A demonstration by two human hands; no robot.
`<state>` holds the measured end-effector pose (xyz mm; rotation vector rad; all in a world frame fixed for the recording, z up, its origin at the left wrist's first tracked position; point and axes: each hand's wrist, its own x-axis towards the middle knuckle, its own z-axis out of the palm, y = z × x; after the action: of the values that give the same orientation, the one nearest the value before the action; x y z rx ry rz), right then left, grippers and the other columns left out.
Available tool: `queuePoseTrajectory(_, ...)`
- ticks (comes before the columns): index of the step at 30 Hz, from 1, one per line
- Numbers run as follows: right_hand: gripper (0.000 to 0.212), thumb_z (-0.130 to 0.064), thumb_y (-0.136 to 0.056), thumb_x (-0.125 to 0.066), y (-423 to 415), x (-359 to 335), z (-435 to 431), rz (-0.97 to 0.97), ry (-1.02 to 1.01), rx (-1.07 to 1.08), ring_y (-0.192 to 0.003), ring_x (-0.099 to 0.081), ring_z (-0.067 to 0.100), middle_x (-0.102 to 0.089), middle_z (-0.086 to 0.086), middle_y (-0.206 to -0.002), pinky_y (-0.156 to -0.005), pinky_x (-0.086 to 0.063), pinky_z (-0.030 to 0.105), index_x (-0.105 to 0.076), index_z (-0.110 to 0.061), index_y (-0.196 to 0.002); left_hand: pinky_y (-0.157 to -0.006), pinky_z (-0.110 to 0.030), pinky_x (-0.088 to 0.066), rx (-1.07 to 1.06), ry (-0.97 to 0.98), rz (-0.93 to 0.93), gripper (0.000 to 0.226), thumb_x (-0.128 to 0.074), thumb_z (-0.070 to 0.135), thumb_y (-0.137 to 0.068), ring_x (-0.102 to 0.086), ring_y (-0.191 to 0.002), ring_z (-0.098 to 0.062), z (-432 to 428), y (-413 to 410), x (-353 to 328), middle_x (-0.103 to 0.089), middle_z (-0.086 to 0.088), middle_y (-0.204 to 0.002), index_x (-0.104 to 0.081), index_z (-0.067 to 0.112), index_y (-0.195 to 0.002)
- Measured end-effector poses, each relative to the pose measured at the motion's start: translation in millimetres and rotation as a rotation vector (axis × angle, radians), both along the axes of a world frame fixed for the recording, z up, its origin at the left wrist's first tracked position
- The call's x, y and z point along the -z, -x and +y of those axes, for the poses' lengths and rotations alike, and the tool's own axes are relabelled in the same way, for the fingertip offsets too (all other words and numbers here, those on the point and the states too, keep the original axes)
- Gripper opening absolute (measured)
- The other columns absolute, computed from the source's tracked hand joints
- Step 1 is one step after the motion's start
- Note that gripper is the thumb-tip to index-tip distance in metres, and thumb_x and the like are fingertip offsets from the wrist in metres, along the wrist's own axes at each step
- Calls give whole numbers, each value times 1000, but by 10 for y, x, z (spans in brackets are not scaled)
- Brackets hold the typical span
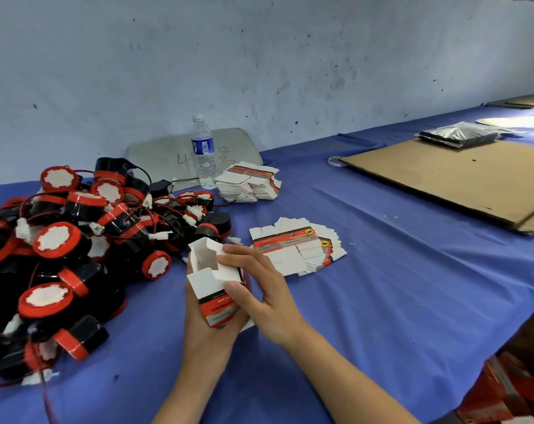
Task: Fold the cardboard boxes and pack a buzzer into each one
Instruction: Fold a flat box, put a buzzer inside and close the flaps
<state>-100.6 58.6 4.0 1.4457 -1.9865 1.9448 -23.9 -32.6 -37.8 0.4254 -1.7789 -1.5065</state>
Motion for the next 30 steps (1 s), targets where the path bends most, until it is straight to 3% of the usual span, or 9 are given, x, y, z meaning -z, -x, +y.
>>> queuePoseTrajectory(1,38,-41,-92,-54,-1,-4,2,14,5,11,-129,-46,14,-53,-10,-136,-106,-39,41,-63,-20,-122,-73,-10,-52,1,4,-10,77,-83,7,-69,-63,-113,-21,-8,-7,10,-65,-2,-122,-45,6,-136)
queuePoseTrajectory(4,37,-40,-91,-56,-7,-14,11,83,26,42,-121,-51,17,-56,-6,-130,-99,-44,42,-66,-15,-115,-69,-11,-52,10,29,69,89,-84,27,-58,-65,-103,-4,25,1,-66,-66,17,-112,-43,17,-137)
queuePoseTrajectory(6,37,-39,-91,-56,-17,-25,12,144,60,78,-117,-54,20,-58,-2,-126,-95,-46,42,-68,-11,-111,-72,-13,-52,18,21,82,93,-81,37,-56,-65,-103,-3,43,8,-111,-64,17,-114,-41,22,-139)
queuePoseTrajectory(11,37,-34,-92,-56,-34,-43,16,225,128,141,-110,-57,24,-61,8,-116,-90,-48,38,-69,-2,-103,-74,-19,-55,47,34,80,98,-81,38,-57,-65,-106,-10,24,8,-75,-64,9,-117,-38,21,-142)
queuePoseTrajectory(16,33,-29,-90,-58,-51,-40,3,246,147,157,-106,-56,26,-63,10,-103,-89,-47,39,-69,2,-88,-77,-16,-53,54,66,86,106,-79,39,-54,-62,-109,-6,36,21,-84,-60,6,-123,-32,14,-146)
queuePoseTrajectory(20,32,-31,-88,-58,-60,-29,15,132,158,124,-111,-56,24,-59,9,-115,-92,-46,39,-65,-1,-83,-80,-30,-57,27,137,50,107,-81,40,-54,-60,-116,-15,30,-23,-115,-54,0,-135,-29,30,-147)
queuePoseTrajectory(25,22,-29,-83,-57,-92,-75,-6,-152,207,16,-124,-52,22,-55,0,-132,-101,-43,41,-55,-11,-71,-87,-39,-55,7,225,32,112,-86,28,-57,-55,-120,-7,60,-58,-158,-50,19,-136,-19,58,-142)
queuePoseTrajectory(28,2,-18,-79,-55,-98,-72,0,-228,186,-28,-123,-52,24,-59,-1,-130,-100,-43,50,-56,-17,-82,-83,-23,-53,-18,236,25,114,-84,27,-55,-56,-115,0,68,-64,-158,-51,20,-134,-15,67,-137)
queuePoseTrajectory(30,35,-6,-76,-50,-103,-99,23,-270,167,-60,-120,-54,22,-57,-1,-130,-99,-45,51,-57,-18,-107,-77,-12,-50,-32,266,11,115,-83,30,-54,-54,-112,7,69,-71,-169,-49,25,-132,-12,70,-135)
